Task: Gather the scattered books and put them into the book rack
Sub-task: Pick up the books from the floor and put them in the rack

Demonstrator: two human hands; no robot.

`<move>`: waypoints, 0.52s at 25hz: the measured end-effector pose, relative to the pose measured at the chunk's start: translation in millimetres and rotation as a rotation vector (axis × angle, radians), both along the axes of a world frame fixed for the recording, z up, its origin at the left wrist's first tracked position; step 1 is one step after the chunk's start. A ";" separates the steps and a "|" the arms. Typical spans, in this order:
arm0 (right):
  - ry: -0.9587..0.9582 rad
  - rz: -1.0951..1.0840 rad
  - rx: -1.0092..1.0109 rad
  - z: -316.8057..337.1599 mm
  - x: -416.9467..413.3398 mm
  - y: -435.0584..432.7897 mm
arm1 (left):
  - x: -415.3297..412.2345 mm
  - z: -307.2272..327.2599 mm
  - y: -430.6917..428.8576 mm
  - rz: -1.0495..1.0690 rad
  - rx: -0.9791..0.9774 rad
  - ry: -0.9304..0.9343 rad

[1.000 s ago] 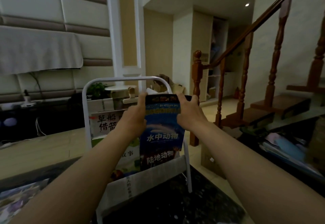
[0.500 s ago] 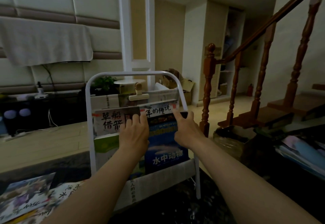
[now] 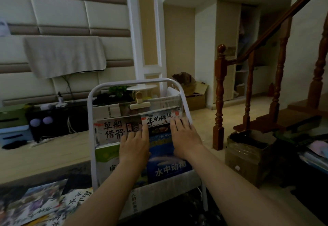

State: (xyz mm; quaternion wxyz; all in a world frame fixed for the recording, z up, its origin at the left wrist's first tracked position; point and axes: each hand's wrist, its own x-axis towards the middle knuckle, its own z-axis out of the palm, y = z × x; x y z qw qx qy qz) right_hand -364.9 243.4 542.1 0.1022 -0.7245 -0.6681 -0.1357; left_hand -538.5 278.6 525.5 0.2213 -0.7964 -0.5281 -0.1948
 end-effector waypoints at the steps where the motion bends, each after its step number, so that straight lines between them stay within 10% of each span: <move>1: 0.005 0.004 -0.019 0.1 0.7 1.7 | 1.7 0.7 -1.0 0.010 -0.003 0.012; 13: -0.099 0.019 0.292 -17.5 7.9 8.2 | 16.4 15.6 -7.6 0.130 -0.042 0.253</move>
